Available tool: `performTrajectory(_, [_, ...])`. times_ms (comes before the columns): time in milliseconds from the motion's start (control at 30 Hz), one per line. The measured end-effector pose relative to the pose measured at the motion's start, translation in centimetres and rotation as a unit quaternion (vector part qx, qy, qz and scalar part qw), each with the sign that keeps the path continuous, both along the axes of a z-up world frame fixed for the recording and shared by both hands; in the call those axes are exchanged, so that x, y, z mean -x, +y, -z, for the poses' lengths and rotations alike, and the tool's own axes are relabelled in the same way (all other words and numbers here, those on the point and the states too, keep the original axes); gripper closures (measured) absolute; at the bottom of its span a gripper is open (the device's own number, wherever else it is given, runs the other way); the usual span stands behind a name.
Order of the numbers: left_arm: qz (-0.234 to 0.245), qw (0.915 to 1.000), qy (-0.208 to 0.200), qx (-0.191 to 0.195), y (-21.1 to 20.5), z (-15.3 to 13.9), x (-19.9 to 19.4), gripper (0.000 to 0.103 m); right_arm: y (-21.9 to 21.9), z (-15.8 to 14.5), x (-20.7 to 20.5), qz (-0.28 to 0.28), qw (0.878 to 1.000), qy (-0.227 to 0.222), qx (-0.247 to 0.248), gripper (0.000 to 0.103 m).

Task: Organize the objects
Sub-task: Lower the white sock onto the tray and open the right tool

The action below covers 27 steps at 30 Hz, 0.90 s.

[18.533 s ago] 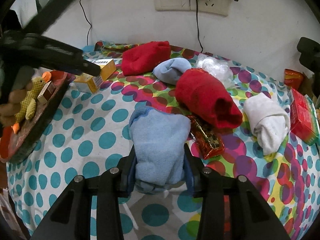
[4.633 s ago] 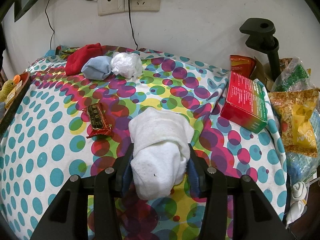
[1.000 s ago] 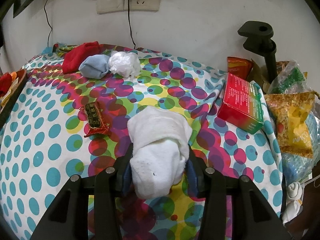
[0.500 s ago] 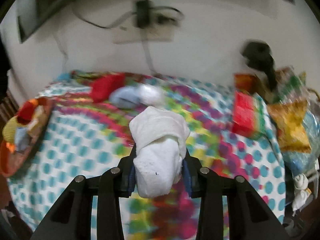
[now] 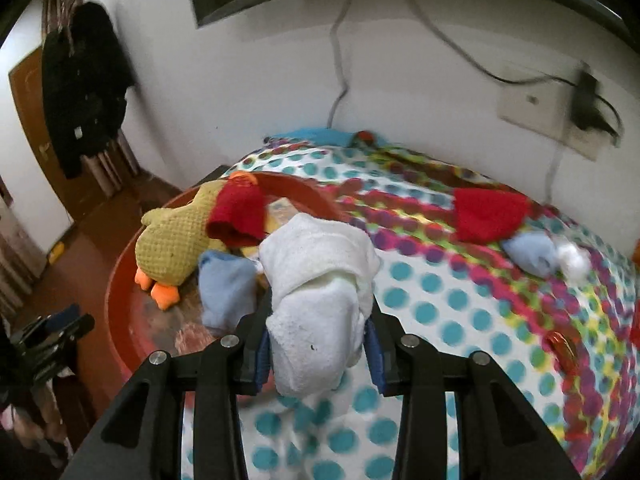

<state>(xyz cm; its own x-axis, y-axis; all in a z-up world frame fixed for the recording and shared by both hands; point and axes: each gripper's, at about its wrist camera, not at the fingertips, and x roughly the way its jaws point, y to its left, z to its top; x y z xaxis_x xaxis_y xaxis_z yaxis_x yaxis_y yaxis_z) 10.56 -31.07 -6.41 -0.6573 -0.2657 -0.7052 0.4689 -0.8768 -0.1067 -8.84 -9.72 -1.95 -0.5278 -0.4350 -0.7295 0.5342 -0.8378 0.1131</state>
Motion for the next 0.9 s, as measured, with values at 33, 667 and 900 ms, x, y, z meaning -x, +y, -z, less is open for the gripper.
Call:
performTrajectory(33, [-0.003, 1.0, -0.001, -0.002, -0.2, 0.1, 0.0, 0.05, -1.0, 0.1, 0.1, -0.006, 1.0, -0.003, 0.0, 0.067])
performTrajectory(667, [-0.024, 0.9995, -0.009, -0.017, -1.8, 0.6, -0.3, 0.05, -13.8, 4.4, -0.6, -0.102, 0.994, -0.032, -0.032, 0.06])
performTrajectory(900, [-0.021, 0.9996, -0.013, -0.012, -1.4, 0.6, -0.1, 0.05, -9.2, 1.5, -2.2, -0.08, 0.997, 0.005, 0.005, 0.034])
